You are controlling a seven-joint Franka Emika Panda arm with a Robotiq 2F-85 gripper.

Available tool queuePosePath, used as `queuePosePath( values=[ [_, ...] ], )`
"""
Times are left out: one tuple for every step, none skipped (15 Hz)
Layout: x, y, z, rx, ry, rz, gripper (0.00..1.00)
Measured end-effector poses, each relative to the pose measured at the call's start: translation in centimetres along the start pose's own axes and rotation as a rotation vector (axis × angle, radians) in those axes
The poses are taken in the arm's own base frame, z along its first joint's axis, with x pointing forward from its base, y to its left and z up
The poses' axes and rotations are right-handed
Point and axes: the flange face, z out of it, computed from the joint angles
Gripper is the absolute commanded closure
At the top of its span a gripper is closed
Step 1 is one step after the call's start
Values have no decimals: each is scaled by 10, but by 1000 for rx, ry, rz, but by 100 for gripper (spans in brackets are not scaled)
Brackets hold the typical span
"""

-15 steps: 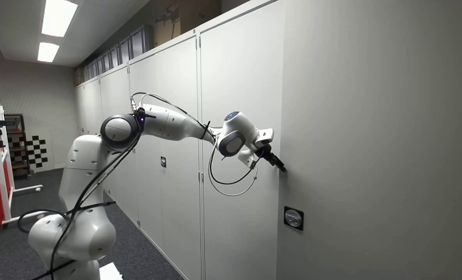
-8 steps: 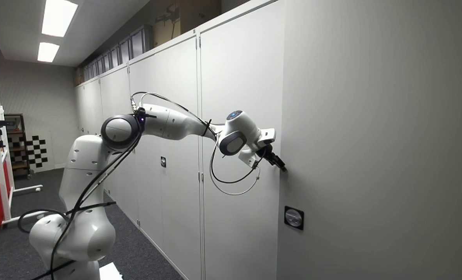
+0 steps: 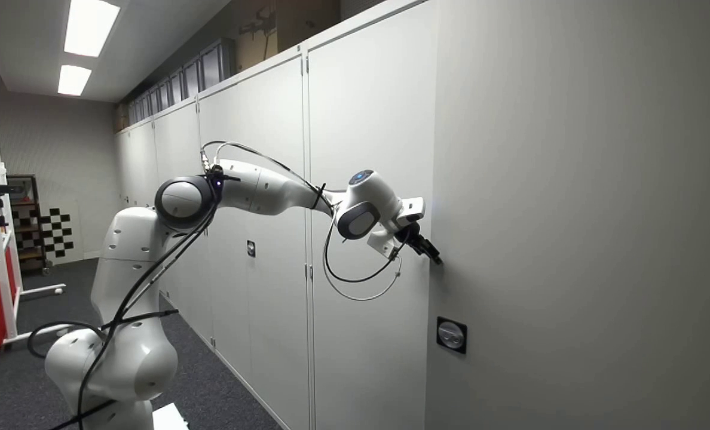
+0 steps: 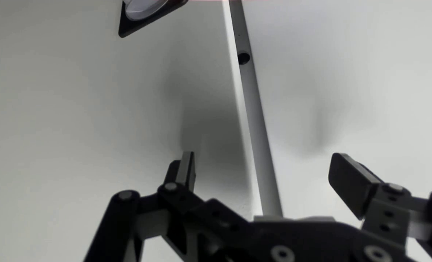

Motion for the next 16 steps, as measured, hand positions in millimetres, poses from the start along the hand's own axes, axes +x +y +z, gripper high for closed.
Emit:
queuePosePath(
  values=[
    [-1,2,1,-7,-4,-6,0],
    [-4,4,2,-17,-11,-15,0],
    [-8,6,4,-28,-21,-23,0],
    [-13,8,6,-41,-33,-33,0],
    [-20,9,8,-52,-47,-44,0],
    [-27,10,9,-59,-61,-47,0],
    [-35,11,9,-67,-76,-51,0],
    [-45,11,8,-74,-92,-58,0],
    [-54,11,7,-80,-109,-68,0],
    [-64,9,7,-87,-126,-80,0],
    [-74,8,5,-94,-143,-89,0],
    [-85,8,4,-102,-161,-95,0],
    [-95,8,3,-112,-179,-99,0],
    [-105,9,2,-125,-195,-99,0],
    [-115,11,0,-137,-211,-98,0],
    [-123,14,-3,-150,-224,-96,0]
  ],
)
